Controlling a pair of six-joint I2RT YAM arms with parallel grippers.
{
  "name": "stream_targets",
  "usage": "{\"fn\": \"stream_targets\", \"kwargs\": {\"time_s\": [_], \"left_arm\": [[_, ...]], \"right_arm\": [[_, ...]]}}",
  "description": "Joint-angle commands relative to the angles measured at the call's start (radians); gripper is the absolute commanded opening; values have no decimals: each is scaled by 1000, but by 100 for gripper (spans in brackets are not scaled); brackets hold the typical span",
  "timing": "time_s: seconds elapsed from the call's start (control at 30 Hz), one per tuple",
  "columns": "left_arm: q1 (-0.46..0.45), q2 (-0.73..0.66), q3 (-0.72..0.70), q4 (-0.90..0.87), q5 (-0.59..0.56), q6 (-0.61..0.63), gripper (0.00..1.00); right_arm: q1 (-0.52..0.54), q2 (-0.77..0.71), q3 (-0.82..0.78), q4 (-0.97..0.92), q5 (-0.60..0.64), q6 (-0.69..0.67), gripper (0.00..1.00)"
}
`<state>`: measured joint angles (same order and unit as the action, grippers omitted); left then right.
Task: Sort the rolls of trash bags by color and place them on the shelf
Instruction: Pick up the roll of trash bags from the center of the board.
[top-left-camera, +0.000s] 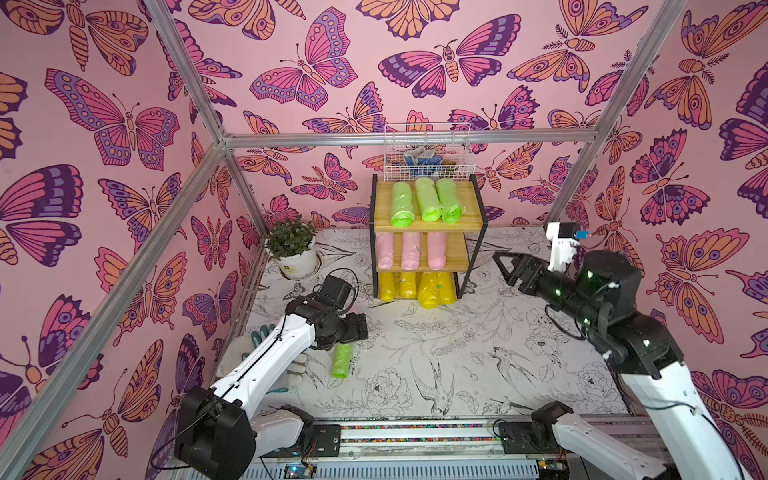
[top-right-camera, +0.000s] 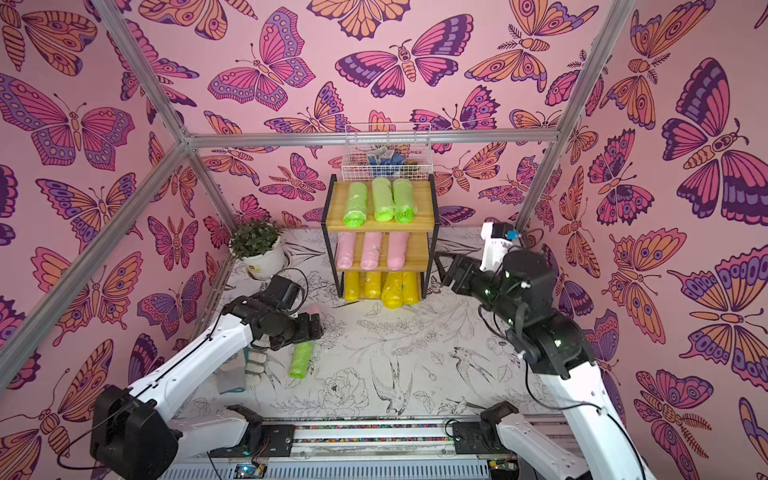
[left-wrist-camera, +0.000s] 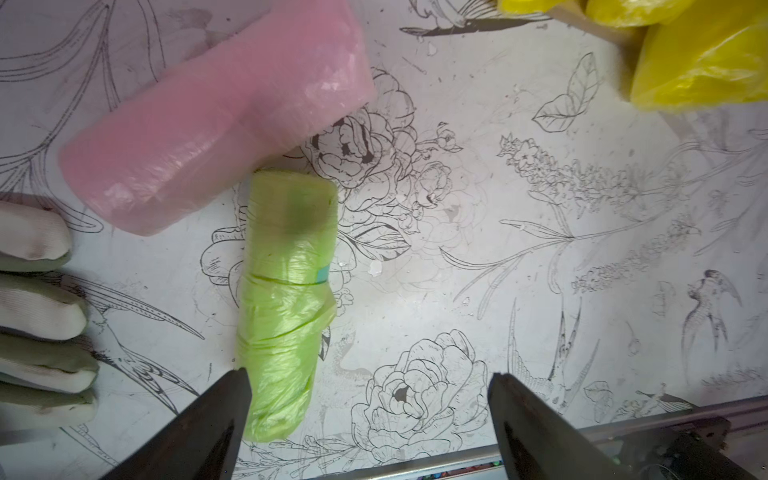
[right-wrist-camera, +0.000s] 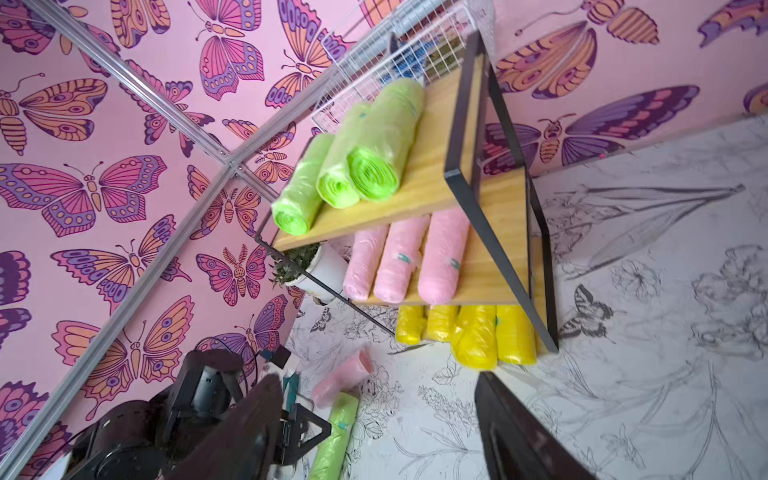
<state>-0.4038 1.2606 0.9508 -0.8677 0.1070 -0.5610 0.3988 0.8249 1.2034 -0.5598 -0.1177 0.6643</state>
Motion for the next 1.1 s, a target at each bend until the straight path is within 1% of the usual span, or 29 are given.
{"fn": "stream_targets", "kwargs": {"time_s": [0.0, 0.13, 0.33, 0.43, 0.53, 0.73, 0.9, 0.97, 1.03, 1.07], "left_arm": [[9, 54, -9, -4, -52, 31, 95], [13, 103, -9, 15, -72, 49, 95], [14, 161, -17, 39, -114, 53, 96], [15, 187, -25, 61, -115, 56, 95], [16, 224, -32, 84, -113, 58, 91], [16, 322, -18, 111, -100, 46, 81], [17, 380, -4, 124, -113, 38, 73], [17, 395, -1, 125, -113, 31, 66], [19, 408, -1, 125, -111, 17, 51], [19, 411, -3, 125, -108, 11, 47]], "right_arm": [[-5, -90, -133, 32, 39, 59, 75], [-5, -176, -253, -4, 33, 86, 75], [-5, -253, -363, -32, 18, 115, 74], [-5, -285, -409, -28, 3, 135, 73], [-4, -305, -440, -29, -8, 151, 72], [-3, -328, -467, -44, -25, 162, 70], [-3, -337, -471, -63, -27, 163, 70], [-3, -340, -470, -68, -27, 163, 70], [-3, -342, -470, -71, -27, 165, 70], [-3, -342, -470, -71, -25, 164, 70]]}}
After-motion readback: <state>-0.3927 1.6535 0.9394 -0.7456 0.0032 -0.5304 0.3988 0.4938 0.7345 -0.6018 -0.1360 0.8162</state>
